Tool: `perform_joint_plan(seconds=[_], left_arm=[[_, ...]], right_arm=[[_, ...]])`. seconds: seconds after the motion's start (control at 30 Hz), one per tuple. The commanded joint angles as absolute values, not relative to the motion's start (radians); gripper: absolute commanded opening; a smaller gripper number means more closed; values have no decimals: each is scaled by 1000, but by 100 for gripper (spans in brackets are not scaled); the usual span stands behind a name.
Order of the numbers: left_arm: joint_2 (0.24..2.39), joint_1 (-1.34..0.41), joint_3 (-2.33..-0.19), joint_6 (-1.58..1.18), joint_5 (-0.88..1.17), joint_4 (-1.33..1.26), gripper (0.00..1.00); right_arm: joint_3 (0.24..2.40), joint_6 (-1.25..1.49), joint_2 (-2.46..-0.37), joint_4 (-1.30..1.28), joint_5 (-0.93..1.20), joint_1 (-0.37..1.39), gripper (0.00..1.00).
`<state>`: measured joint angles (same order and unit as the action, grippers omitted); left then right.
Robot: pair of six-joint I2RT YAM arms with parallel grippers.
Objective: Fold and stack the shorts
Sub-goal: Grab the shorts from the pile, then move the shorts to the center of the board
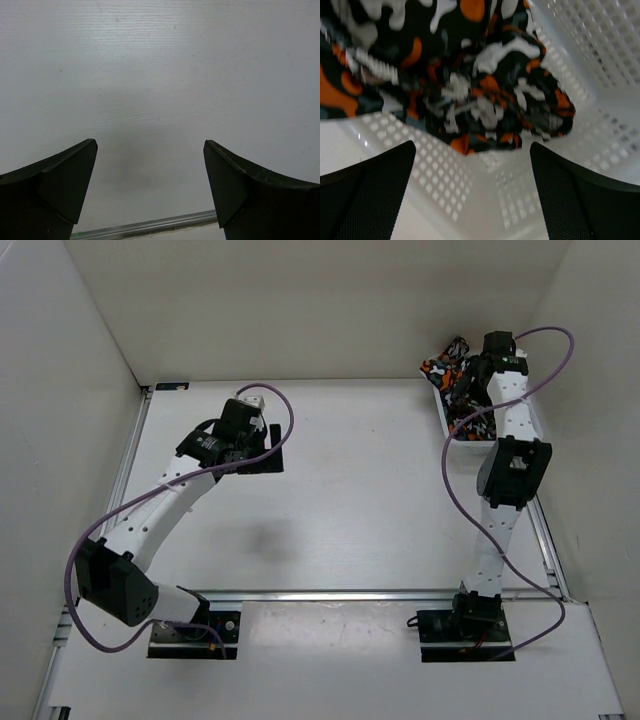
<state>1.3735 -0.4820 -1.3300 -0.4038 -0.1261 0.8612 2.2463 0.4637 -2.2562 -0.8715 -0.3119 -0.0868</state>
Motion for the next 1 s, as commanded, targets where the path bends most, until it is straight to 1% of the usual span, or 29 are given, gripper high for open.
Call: perform_joint_plan(seconds=[0.0,0.07,0.13,0.17,0.2,0.23,0.27,0.3,0.33,0.47,0.5,0.57,0.67,0.73,0.8,0.87,0.9,0.97], left_arm=[[1403,-486,-1374,-396,-156,861,100],[1437,-486,-1399,-396,-156,861,100],[1459,-486,-1408,-396,-156,861,100],[1477,-486,-1408,-396,-156,861,100],[1477,-486,-1408,-396,-156,861,100],[1492,-486,-1417,-396,-156,861,100],[1511,-486,-1417,-396,-156,861,100],[1511,-486,-1417,-396,-147,861,100],[1520,-486,-1417,-396,-147,861,100],[1520,-486,-1427,-396,-138,861,100],[1511,-486,-1427,-396,-127,861,100],[1502,-486,-1436,-396,-92,861,100],[1480,-477,-1436,-422,-92,870,100],[1471,-463,-1427,-436,-92,879,100],[1448,-410,-1427,-459,-103,896,100],[1427,-358,-1427,-469,-88,923,100],[1427,-301,-1439,-469,-87,951,100],[1390,-247,-1448,-469,-63,969,100]], right_arm=[[2434,422,-2365,-876,-276,-112,100],[2520,422,-2451,-847,-252,-112,100],[2520,413,-2479,-780,-241,-121,91],[2520,413,-2490,-753,-241,-121,83],[2511,396,-2490,-730,-230,-121,69],[2511,396,-2490,-721,-271,-121,34],[2523,396,-2478,-721,-297,-121,16],[2502,412,-2433,-721,-298,-121,5],[2482,423,-2403,-706,-298,-121,0],[2401,434,-2237,-681,-146,-121,0],[2387,434,-2164,-681,-99,-121,0],[2346,396,-2085,-681,27,-95,0],[2318,310,-1872,-715,46,-11,0],[2318,246,-1798,-727,46,72,0],[2365,236,-1717,-752,46,152,0],[2435,236,-1657,-762,104,228,0],[2456,236,-1642,-753,115,253,0],[2483,274,-1597,-723,152,314,0]])
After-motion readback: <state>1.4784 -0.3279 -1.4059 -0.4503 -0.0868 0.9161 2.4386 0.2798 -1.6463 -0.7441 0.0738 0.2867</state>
